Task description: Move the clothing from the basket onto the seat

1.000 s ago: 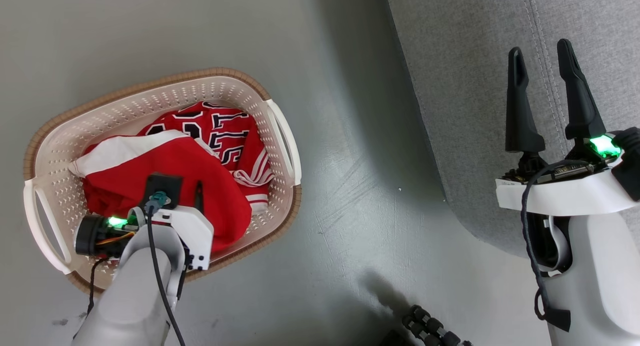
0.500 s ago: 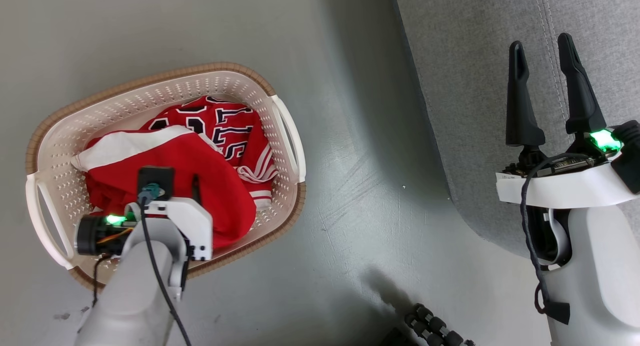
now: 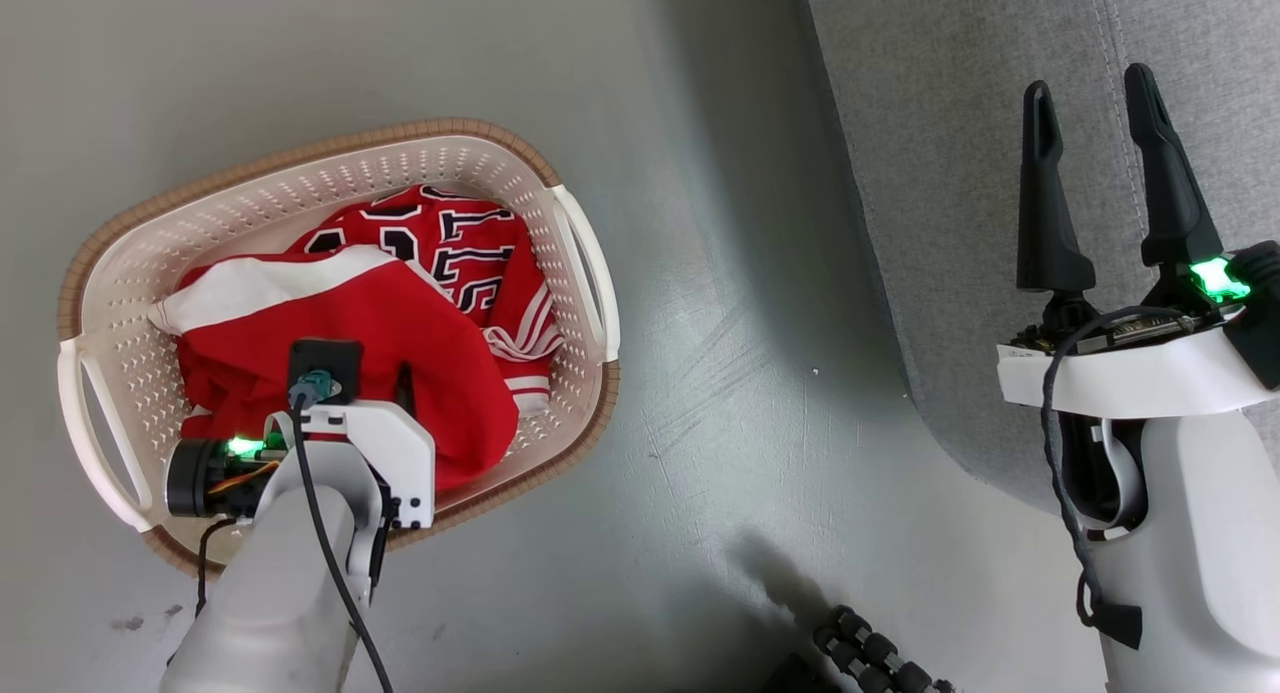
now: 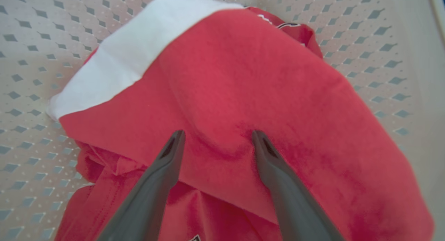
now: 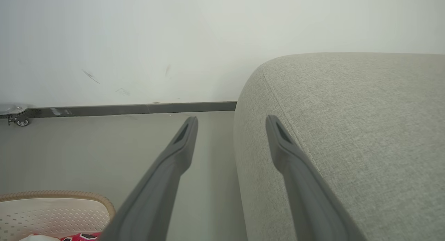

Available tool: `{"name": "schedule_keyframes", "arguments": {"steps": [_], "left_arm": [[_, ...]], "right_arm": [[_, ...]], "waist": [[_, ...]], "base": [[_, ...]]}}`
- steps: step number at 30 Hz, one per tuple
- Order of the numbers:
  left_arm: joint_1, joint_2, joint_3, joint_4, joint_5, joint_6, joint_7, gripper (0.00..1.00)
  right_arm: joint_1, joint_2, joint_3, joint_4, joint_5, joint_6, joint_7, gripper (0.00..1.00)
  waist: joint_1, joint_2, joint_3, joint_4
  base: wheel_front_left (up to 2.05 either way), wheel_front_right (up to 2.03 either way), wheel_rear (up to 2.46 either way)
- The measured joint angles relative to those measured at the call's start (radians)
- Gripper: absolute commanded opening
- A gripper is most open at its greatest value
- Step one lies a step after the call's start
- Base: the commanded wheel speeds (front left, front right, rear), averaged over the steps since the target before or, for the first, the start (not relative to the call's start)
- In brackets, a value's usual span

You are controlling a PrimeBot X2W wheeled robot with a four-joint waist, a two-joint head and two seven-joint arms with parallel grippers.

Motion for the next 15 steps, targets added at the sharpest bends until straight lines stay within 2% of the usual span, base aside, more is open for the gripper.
{"name": "schedule_keyframes", "arguments": {"steps": [8,9,10,11,12,13,15], "left_arm": [[-0.028,-0.002,0.001,0.016,-0.003,0.0,0.0,1.0],[-0.031,-0.003,0.001,0.018,-0.006,0.0,0.0,0.85],[-0.034,-0.005,0.001,0.02,-0.007,-0.001,0.0,0.5],[-0.039,-0.006,0.001,0.022,-0.008,-0.001,0.0,0.38],[-0.044,-0.008,0.001,0.023,-0.008,-0.001,0.0,0.22],[-0.049,-0.009,0.0,0.024,-0.008,-0.002,0.0,0.0],[-0.059,-0.01,-0.002,0.026,-0.007,-0.01,-0.001,0.0]], "right_arm": [[0.001,0.0,-0.007,-0.012,-0.021,0.0,0.0,1.0],[0.001,0.0,-0.007,-0.014,-0.021,0.0,0.0,1.0],[0.001,0.0,-0.007,-0.015,-0.021,0.0,0.0,1.0],[0.001,0.0,-0.008,-0.017,-0.021,0.0,0.0,1.0],[0.001,0.0,-0.008,-0.019,-0.021,0.0,0.0,1.0],[0.001,0.0,-0.009,-0.022,-0.021,0.0,0.0,1.0],[0.001,0.0,-0.01,-0.026,-0.021,0.0,0.0,1.0]], "waist": [[0.0,0.0,0.024,0.003],[0.0,0.0,0.027,0.004],[0.0,0.0,0.031,0.005],[0.0,0.0,0.034,0.006],[0.0,0.0,0.037,0.008],[0.0,0.0,0.04,0.009],[0.0,0.0,0.046,0.013]], "base": [[0.0,0.0,0.0],[0.0,0.0,0.0],[0.0,0.0,0.0],[0.0,0.0,0.0],[0.0,0.0,0.0],[0.0,0.0,0.0],[0.0,0.0,0.0]]}}
